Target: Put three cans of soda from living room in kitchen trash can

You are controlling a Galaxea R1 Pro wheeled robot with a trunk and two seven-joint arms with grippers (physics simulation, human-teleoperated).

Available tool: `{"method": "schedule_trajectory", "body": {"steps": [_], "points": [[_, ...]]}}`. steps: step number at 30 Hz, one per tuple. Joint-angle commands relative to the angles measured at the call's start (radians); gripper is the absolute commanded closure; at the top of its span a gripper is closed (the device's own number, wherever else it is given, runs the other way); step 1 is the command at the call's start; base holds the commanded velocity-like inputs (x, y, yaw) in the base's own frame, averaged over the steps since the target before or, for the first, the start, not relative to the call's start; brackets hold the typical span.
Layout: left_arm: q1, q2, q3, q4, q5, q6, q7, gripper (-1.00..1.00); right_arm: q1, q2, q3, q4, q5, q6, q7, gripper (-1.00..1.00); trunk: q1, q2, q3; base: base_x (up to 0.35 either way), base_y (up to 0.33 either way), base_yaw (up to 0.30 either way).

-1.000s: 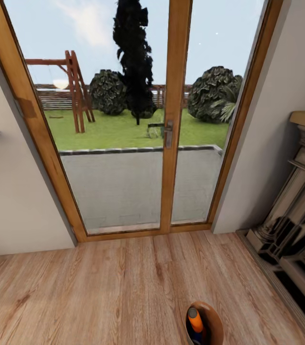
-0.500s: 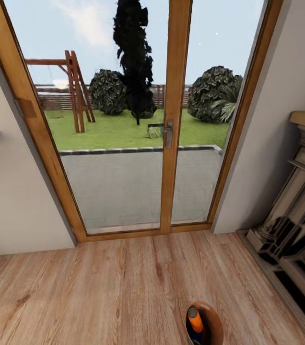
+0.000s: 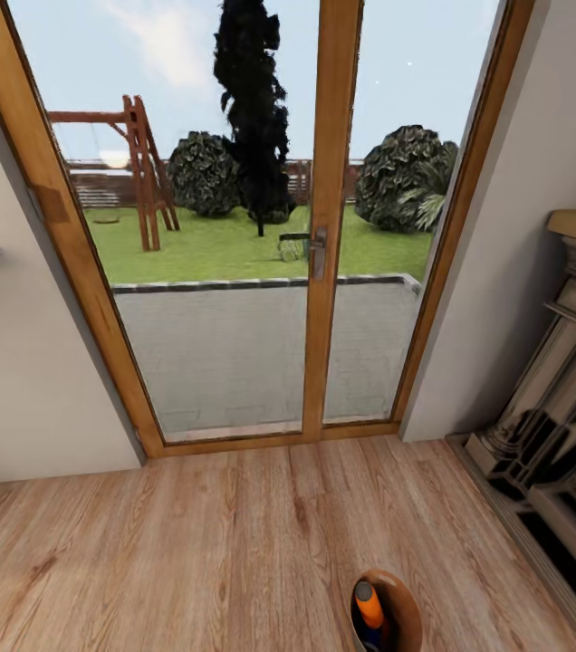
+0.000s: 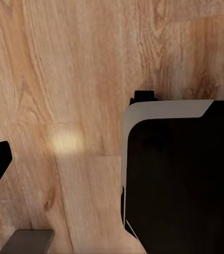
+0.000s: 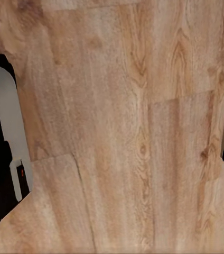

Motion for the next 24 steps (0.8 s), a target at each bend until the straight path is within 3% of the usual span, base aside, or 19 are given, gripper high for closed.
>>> {"method": "schedule_trajectory", "body": {"steps": [1,10,24], "points": [[0.0,0.0,0.0,0.0,0.0,0.0,0.0,-1.0,0.0,0.004,0.0,0.0,0.0,0.0,0.0,-1.0,0.0,0.0,0.0,0.0,0.0,0.0],[0.001,-0.001,0.0,0.0,0.001,-0.001,0.0,-1.0,0.0,0.088,0.0,0.0,-0.001,0.0,0.001,-1.0,0.0,0.0,0.0,0.0,0.0,0.0],[0.002,-0.01,0.002,0.0,0.002,0.001,-0.001,-1.0,0.0,0.105,0.001,-0.002,0.003,-0.001,0.001,-1.0,0.0,0.0,0.0,0.0,0.0,0.0]]}}
